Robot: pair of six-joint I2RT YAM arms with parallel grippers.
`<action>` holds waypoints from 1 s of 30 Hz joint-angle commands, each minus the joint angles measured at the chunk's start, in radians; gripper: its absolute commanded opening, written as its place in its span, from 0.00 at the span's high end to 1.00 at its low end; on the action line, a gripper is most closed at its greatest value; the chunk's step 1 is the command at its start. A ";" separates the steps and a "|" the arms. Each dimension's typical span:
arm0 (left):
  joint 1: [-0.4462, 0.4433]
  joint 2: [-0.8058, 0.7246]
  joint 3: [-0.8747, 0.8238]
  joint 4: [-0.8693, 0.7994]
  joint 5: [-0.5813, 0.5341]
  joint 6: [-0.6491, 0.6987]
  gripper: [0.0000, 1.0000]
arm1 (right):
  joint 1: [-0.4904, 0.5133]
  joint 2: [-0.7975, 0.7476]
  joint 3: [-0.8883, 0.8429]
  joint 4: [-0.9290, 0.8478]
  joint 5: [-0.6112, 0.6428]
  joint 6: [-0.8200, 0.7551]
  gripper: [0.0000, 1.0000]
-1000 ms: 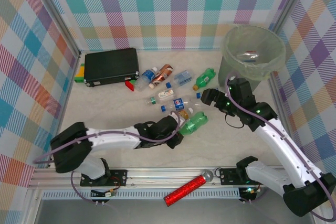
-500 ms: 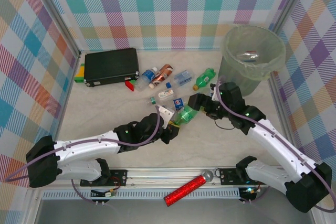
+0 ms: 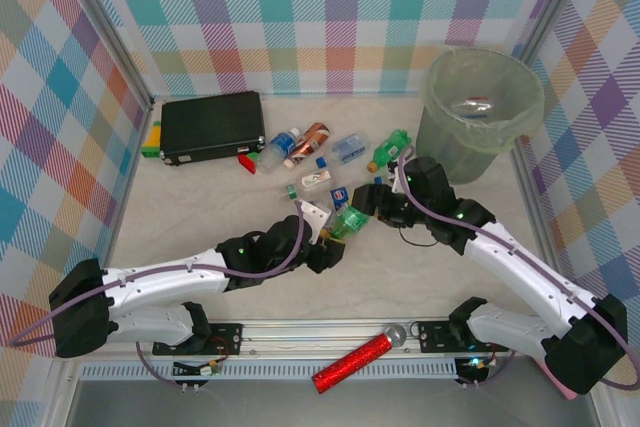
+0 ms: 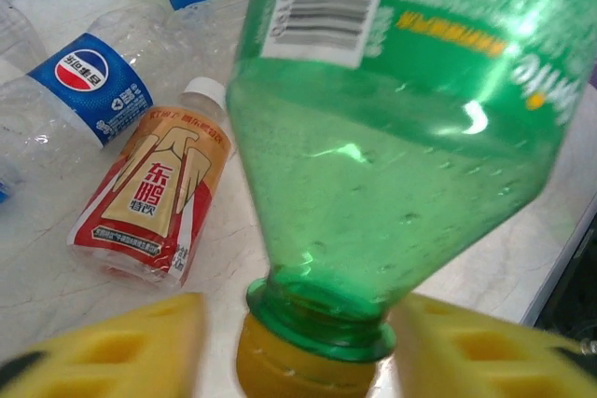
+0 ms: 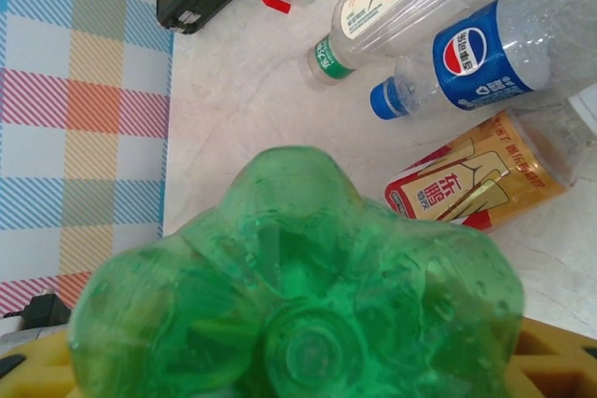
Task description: Put the plastic bottles in the bin
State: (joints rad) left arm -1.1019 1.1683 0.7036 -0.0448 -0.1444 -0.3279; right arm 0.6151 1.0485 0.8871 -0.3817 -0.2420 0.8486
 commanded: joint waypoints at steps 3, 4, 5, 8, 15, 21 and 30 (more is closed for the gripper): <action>-0.006 -0.079 0.012 -0.024 -0.024 -0.011 0.00 | 0.002 -0.024 0.180 -0.154 0.192 -0.098 0.45; -0.006 -0.099 0.005 -0.026 -0.029 -0.011 0.00 | 0.000 -0.021 0.221 -0.192 0.240 -0.128 0.45; -0.006 -0.119 -0.002 -0.029 -0.036 -0.012 0.00 | -0.001 -0.014 0.261 -0.229 0.295 -0.154 0.45; -0.005 -0.172 -0.020 -0.048 -0.061 -0.016 0.00 | -0.008 0.003 0.372 -0.303 0.453 -0.231 0.46; -0.006 -0.291 -0.065 -0.084 -0.140 -0.042 0.01 | -0.070 0.075 0.606 -0.330 0.712 -0.437 0.48; -0.006 -0.382 -0.090 -0.111 -0.170 -0.050 0.00 | -0.220 0.202 0.798 -0.352 0.792 -0.565 0.46; -0.006 -0.454 -0.095 -0.167 -0.176 -0.057 0.00 | -0.416 0.399 0.999 -0.287 0.860 -0.695 0.48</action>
State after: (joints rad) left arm -1.1019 0.7357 0.6239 -0.1825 -0.3023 -0.3752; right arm 0.2306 1.4117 1.8267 -0.7067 0.5556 0.2329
